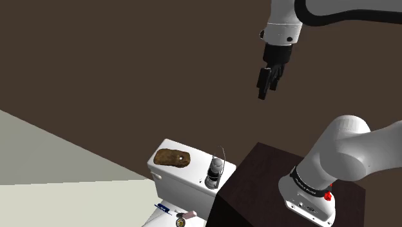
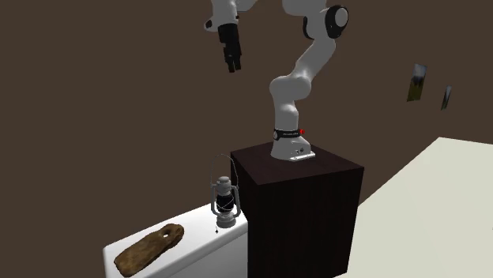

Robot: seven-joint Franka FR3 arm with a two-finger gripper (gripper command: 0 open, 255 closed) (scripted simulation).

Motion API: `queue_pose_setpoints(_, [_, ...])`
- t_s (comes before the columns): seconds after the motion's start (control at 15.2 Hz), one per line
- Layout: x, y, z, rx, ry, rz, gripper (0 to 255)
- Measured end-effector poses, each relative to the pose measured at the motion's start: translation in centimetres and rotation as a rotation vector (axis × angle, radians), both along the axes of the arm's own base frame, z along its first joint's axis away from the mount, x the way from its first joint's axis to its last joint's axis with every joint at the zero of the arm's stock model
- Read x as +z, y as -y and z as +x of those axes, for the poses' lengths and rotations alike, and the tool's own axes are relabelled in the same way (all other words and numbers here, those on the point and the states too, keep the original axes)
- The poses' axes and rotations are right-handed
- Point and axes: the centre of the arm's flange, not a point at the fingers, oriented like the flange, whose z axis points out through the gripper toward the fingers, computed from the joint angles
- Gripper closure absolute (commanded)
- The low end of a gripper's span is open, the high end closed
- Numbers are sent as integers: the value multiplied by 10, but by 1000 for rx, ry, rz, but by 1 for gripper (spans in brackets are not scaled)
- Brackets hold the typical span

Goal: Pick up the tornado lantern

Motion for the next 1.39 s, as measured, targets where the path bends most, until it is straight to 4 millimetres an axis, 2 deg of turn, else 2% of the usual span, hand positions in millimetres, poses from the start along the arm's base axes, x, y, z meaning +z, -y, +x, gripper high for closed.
queue_pose_setpoints(0.13, [-6, -1, 3, -6, -3, -3, 0])
queue_pose_setpoints(0.4, [-47, -16, 22, -47, -24, -28, 0])
queue_pose_setpoints(1.06, [-169, -48, 79, -166, -80, -98, 0])
queue_pose_setpoints(1.39, [-233, -54, 102, -226, -107, -134, 0])
